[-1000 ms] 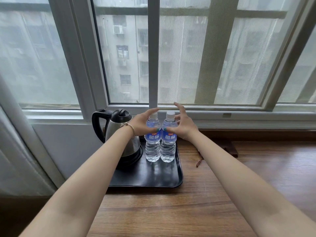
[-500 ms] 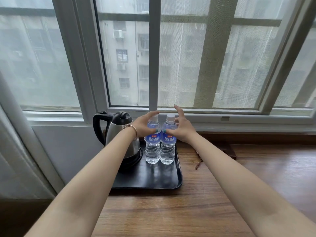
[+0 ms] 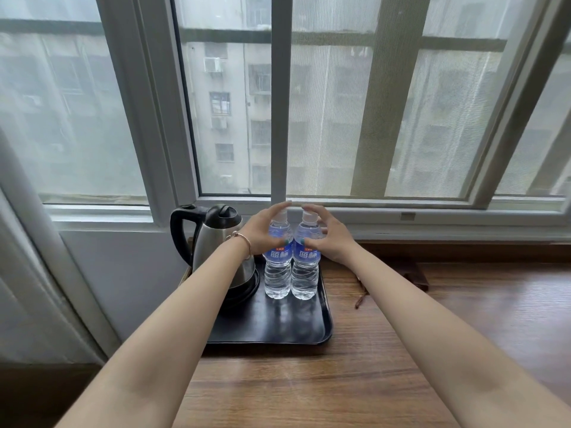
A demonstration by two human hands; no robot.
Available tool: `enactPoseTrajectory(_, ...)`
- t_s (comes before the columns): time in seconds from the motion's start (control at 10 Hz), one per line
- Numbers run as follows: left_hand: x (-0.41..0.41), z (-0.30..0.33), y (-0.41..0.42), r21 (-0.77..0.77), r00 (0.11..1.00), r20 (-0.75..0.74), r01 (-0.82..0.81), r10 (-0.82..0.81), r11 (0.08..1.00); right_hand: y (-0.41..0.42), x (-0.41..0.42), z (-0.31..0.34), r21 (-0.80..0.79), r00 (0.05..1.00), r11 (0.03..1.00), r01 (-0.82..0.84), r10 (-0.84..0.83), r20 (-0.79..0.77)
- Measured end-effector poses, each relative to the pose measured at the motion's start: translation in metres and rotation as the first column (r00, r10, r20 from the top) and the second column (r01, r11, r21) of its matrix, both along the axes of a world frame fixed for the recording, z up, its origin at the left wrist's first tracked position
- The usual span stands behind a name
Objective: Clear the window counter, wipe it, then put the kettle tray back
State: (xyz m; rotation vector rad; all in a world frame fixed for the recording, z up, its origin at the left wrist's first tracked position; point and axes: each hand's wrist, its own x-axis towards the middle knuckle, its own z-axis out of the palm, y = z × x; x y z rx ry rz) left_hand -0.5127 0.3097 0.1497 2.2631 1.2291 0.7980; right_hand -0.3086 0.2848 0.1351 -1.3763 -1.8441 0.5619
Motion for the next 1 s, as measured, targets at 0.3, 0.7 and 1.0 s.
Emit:
enactPoseTrajectory(0.3, -0.009, -0.01, -0.008, -0.094, 0.971, 0.238, 0.048, -0.024, 0.994, 0.0, 0.005, -0.007, -0.014, 0.998, 0.998, -0.057, 0.057, -0.042)
enactPoseTrajectory(0.7, -0.008, -0.01, -0.006, -0.077, 0.986, 0.167, 0.032, -0.019, 0.997, 0.0, 0.002, -0.009, -0.003, 0.995, 0.998, -0.066, 0.066, -0.073)
enactPoseTrajectory(1.0, 0.005, 0.014, -0.005, -0.002, 0.997, -0.071, -0.031, 0.031, 1.0, -0.007, 0.002, -0.001, -0.061, 0.996, 0.995, -0.073, 0.069, -0.06)
